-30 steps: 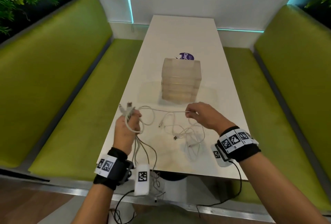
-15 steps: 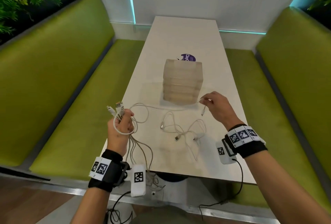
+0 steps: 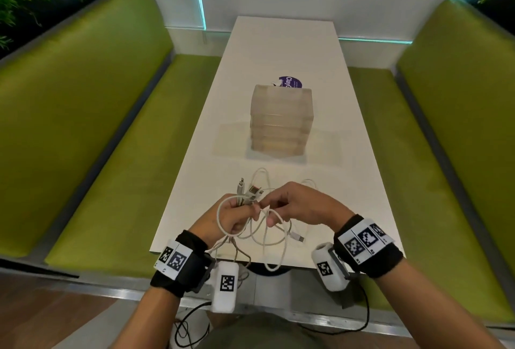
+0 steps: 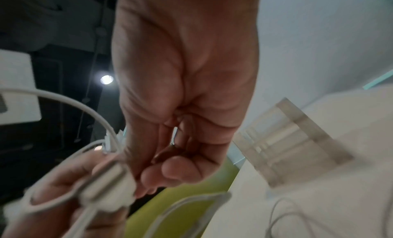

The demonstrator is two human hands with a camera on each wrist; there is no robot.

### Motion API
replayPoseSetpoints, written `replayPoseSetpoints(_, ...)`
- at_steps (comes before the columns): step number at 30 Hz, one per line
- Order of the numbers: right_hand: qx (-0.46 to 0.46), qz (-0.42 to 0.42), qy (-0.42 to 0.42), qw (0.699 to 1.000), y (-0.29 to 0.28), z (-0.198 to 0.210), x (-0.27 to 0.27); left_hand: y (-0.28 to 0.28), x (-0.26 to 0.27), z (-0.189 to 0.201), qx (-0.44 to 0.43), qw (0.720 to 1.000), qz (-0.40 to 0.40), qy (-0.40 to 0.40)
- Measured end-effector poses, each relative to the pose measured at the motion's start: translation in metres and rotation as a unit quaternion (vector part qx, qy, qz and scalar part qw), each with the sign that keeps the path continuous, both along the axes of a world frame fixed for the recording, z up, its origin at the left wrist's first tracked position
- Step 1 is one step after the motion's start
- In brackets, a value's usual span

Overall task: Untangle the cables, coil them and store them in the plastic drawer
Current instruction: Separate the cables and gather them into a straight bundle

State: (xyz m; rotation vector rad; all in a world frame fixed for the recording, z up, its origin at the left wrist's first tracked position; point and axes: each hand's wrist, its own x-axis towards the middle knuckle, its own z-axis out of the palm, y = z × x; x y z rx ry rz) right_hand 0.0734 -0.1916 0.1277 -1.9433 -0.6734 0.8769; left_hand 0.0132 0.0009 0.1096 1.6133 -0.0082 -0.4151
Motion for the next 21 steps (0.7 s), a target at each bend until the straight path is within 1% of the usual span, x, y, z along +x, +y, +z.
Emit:
replayPoseSetpoints(2, 0.029, -0.015, 0.021, 0.999, 0.001, -0.003, -0.003, 0.0, 0.002, -0.002, 0.056, 0.998, -0.006, -0.028)
replayPoseSetpoints(4, 0.041, -0.053, 0.028, 0.997, 0.003, -0.004, -0.006, -0.001, 0.004, -0.006, 0.115, 0.991, -0.004, -0.064)
replayPoseSetpoints(6, 0.062, -0.116, 0.021, 0.991, 0.006, -0.007, -0.008, -0.003, 0.006, -0.012, 0.131, 0.987, 0.01, -0.089)
replayPoseSetpoints(8, 0.088, -0.194, 0.0, 0.977, 0.01, -0.008, -0.007, -0.006, 0.006, -0.014, 0.137, 0.986, 0.022, -0.096)
replayPoseSetpoints(10, 0.106, -0.226, -0.009, 0.968, 0.012, -0.01, -0.007, -0.01, 0.005, -0.013, 0.137, 0.986, 0.021, -0.089)
replayPoseSetpoints(13, 0.112, -0.248, 0.02, 0.962, 0.015, -0.013, -0.007, -0.016, 0.002, -0.007, 0.124, 0.988, -0.001, -0.094)
replayPoseSetpoints(16, 0.122, -0.261, 0.076, 0.954, 0.015, -0.012, -0.004, -0.018, -0.001, -0.01, 0.07, 0.993, 0.024, -0.09)
replayPoseSetpoints(18, 0.121, -0.233, 0.097, 0.96, 0.012, -0.01, -0.001, -0.018, -0.003, -0.015, 0.007, 0.996, 0.07, -0.054)
replayPoseSetpoints(21, 0.105, -0.171, 0.086, 0.976, 0.011, -0.006, 0.0, -0.015, -0.005, -0.017, -0.044, 0.995, 0.083, -0.017)
